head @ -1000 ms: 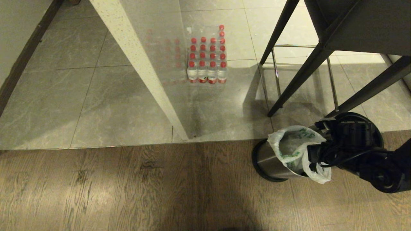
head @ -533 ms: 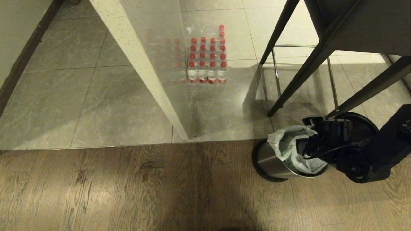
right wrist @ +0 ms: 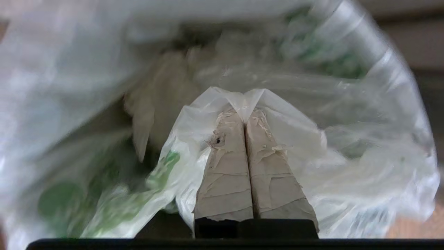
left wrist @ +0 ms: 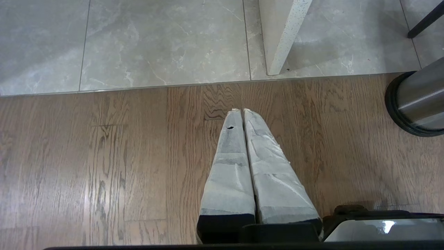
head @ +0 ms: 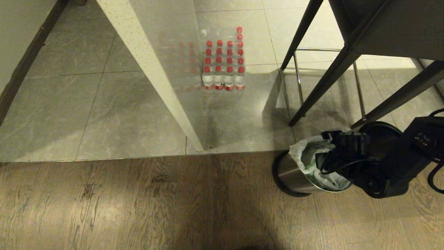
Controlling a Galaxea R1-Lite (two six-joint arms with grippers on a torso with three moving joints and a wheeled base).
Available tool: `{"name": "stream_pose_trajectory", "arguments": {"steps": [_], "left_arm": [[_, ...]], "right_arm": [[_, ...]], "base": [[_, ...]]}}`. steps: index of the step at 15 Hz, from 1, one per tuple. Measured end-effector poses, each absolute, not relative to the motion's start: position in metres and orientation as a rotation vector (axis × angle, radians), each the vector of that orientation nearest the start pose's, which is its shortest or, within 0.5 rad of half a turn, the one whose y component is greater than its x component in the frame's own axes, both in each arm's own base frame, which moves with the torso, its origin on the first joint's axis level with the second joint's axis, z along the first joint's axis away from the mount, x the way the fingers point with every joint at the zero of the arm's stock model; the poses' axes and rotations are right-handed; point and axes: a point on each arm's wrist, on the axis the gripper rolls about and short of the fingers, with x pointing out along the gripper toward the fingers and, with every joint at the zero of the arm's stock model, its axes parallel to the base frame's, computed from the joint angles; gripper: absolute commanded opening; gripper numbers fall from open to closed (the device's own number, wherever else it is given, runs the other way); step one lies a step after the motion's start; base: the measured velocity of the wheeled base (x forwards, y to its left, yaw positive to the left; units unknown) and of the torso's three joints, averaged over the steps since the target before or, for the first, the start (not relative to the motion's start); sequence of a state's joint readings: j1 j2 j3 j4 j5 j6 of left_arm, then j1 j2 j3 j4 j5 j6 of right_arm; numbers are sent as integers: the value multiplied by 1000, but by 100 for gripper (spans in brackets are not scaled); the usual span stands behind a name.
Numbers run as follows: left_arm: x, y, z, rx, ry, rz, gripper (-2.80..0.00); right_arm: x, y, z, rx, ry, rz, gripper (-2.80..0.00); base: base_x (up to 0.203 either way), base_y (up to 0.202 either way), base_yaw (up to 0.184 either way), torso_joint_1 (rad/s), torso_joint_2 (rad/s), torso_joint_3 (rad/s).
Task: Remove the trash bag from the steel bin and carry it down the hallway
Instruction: Pick up the trash bag
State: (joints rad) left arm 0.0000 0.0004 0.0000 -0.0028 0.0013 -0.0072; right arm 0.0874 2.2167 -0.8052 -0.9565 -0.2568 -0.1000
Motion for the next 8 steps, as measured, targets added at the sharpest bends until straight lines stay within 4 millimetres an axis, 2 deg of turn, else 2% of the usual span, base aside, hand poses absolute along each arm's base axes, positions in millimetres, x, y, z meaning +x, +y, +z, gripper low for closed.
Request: {"name": "stream_pose_trajectory", "arguments": {"steps": [1,4,8], "left_arm": [[-23,0,76,-7,-2,1,-280],[-23,0,76,-7,-2,1,-280],[-23,0,76,-7,-2,1,-280]], "right_arm": [[368,27,33,-179,474,-143,0],[357,30,41,-184,478,-130,0],[329,32,68,-180,477,-110,0]], "base": [[0,0,0,0,0,0],[0,0,0,0,0,0],[0,0,0,0,0,0]]}}
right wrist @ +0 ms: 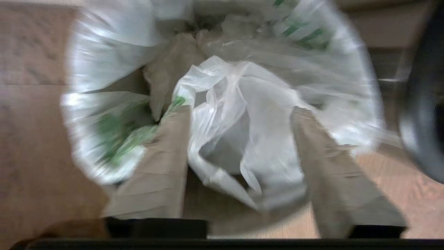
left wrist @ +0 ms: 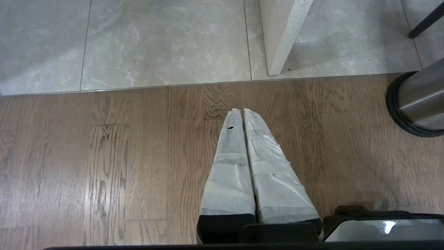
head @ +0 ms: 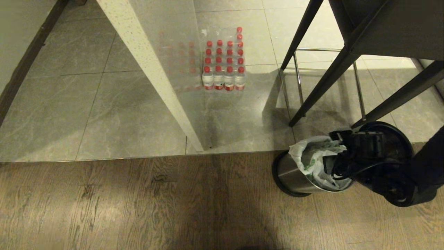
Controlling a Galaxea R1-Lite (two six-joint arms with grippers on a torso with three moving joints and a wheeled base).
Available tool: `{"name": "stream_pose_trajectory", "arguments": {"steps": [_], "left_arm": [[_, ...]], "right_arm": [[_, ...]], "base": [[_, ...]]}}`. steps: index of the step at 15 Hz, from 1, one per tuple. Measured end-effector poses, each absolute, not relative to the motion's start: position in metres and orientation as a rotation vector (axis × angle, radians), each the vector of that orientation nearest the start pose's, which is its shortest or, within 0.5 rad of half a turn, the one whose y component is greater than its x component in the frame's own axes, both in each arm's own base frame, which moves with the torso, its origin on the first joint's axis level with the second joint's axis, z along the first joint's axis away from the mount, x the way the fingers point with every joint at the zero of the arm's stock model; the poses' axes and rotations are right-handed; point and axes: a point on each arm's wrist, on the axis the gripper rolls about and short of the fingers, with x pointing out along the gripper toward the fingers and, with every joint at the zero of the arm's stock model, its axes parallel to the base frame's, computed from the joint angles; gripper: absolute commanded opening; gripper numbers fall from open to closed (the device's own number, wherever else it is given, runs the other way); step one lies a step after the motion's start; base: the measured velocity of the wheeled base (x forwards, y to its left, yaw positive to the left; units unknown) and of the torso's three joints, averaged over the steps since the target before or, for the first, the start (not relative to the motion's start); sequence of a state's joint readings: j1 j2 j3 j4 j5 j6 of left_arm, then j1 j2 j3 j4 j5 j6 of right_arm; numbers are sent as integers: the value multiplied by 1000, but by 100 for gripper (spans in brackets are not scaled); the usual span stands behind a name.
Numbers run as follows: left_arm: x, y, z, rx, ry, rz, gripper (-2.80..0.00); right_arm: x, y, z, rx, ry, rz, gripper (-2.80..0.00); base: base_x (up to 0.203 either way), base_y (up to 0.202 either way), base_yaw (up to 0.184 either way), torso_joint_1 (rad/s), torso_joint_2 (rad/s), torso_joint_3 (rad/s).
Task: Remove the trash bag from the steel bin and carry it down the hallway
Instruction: Pick up the trash bag
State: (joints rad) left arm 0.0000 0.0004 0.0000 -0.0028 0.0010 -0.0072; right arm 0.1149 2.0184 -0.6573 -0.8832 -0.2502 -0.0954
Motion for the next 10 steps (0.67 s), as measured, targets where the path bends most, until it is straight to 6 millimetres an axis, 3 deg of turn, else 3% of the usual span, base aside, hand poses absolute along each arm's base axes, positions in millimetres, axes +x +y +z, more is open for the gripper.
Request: {"name": "stream_pose_trajectory", "arguments": {"steps": [4,7,10], "left_arm": [[-23,0,76,-7,-2,1,-280],[-23,0,76,-7,-2,1,-280],[-23,0,76,-7,-2,1,-280]], "right_arm": [[306,43,86,-80,556,-77,0],[326,58,94,33,508,-68,0],[350,71,86,71,496,-55,0]], "base": [[0,0,0,0,0,0],[0,0,0,0,0,0],[0,0,0,0,0,0]]}}
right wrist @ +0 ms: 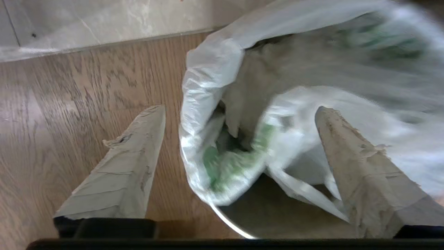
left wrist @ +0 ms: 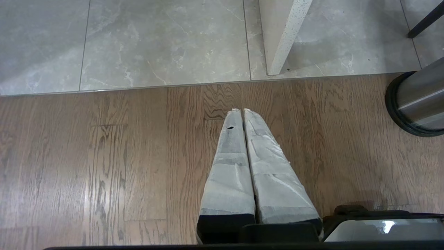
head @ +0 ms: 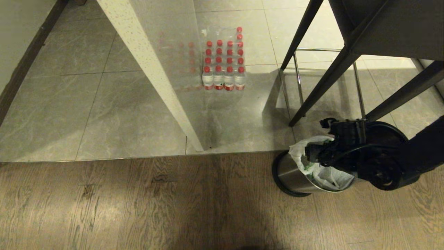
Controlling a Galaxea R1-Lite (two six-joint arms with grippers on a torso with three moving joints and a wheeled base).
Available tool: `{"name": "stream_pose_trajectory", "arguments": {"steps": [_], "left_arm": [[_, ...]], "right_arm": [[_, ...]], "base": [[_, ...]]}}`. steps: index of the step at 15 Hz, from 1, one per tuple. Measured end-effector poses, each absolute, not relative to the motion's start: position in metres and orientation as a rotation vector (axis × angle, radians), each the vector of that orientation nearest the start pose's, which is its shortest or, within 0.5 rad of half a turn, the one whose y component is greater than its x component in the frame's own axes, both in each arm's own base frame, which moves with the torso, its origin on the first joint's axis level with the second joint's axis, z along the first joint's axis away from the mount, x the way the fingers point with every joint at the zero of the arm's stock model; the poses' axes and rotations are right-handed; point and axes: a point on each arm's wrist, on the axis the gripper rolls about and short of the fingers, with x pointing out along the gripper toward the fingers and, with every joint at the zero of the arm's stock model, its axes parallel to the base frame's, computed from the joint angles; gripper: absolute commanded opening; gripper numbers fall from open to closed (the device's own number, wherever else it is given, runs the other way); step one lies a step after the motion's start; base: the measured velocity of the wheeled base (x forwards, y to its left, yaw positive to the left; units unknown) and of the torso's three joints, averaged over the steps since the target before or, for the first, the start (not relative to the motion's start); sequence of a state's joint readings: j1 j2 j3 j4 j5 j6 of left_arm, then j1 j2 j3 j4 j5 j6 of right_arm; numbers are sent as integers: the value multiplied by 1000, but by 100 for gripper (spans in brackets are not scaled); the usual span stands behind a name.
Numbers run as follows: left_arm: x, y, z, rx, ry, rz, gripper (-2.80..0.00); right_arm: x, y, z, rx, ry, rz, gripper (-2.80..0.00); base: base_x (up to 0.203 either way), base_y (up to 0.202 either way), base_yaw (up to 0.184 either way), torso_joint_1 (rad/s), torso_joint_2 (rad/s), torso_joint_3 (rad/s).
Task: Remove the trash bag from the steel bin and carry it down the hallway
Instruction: Pick up the trash bag
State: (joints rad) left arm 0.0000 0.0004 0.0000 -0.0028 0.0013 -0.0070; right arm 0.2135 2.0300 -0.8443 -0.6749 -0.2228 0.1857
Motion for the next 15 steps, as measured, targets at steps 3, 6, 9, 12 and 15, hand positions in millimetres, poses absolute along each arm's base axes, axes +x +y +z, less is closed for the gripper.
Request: {"name": "stream_pose_trajectory", "arguments": {"steps": [3,6,9,12,15], "left_arm": [[-23,0,76,-7,-2,1,-280],[-23,0,76,-7,-2,2,-280],[-23,0,76,-7,-2,1,-280],[-23,0,76,-7,-2,1,-280],[-23,0,76,-7,-3,1,-280]], "right_arm": [[363,75,66,69,528,-58,0],[375,78,59,79,522,-58,-280],[376,78,55,67,531,-61,-280],[374,78,53,62,547,-62,-280],[373,78,56,55,544,-64,-280]], "base": [[0,0,0,0,0,0],[0,0,0,0,0,0],[0,0,0,0,0,0],[0,0,0,0,0,0],[0,0,0,0,0,0]]}}
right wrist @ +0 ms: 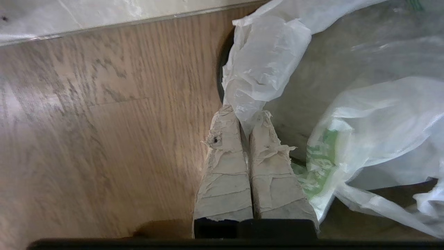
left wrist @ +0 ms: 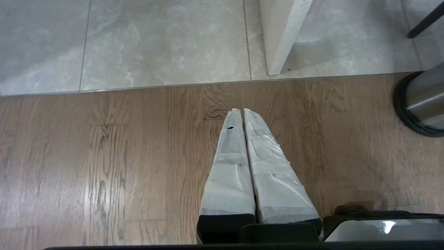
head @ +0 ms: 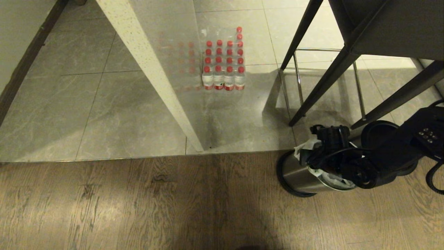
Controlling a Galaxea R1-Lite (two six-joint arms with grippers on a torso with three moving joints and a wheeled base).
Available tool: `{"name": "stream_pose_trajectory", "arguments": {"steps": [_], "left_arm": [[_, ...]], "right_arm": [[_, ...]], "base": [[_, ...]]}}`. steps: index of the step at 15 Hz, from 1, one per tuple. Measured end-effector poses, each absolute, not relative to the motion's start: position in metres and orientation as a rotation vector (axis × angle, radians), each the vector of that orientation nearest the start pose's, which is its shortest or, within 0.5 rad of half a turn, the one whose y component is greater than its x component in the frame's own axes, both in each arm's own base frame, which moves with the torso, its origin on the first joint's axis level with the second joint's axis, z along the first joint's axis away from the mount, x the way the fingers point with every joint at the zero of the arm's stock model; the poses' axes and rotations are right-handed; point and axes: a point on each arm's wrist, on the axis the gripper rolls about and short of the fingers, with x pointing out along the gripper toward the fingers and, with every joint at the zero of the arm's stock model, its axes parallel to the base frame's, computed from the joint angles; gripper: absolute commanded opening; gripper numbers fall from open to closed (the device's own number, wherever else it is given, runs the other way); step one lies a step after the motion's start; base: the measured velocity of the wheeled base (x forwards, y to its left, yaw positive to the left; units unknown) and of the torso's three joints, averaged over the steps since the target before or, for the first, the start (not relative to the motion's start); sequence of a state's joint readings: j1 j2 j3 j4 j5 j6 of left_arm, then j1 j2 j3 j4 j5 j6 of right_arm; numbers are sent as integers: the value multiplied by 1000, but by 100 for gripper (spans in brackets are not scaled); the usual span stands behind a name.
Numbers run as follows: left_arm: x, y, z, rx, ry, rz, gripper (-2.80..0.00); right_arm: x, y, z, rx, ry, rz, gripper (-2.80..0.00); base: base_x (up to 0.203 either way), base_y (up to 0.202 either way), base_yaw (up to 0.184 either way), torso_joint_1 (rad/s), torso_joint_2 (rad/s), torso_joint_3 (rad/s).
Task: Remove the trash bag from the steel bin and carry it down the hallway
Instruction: Pick up the trash bag
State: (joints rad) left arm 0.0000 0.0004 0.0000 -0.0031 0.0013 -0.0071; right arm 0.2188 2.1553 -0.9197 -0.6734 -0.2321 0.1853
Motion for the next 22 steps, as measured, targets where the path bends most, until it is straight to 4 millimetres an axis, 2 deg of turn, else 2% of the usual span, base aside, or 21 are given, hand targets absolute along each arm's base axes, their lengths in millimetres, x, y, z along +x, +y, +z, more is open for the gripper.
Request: {"name": "stream_pose_trajectory", "arguments": {"steps": [5,8,10,13,17,21,22], "left_arm": [[-23,0,76,-7,-2,1,-280],[-23,0,76,-7,-2,1,-280],[-23,0,76,-7,-2,2,-280],[-23,0,76,-7,-2,1,-280],[-23,0,76,-7,-2,1,-280],[-23,0,76,-7,-2,2,-280],[-23,0,76,-7,-3,1,-280]], "right_arm": [[362,81,69,3,533,-33,-280],[343,77,76,-74,560,0,-280],[329,74,74,-137,590,13,-280],[323,73,83,-150,582,19,-280],[312,70,69,-199,645,25,-280],[329,74,54,-200,638,25,-280],[333,76,49,-203,635,23,0]], "base": [[0,0,0,0,0,0],[0,0,0,0,0,0],[0,0,0,0,0,0],[0,0,0,0,0,0],[0,0,0,0,0,0],[0,0,0,0,0,0],[0,0,0,0,0,0]]}}
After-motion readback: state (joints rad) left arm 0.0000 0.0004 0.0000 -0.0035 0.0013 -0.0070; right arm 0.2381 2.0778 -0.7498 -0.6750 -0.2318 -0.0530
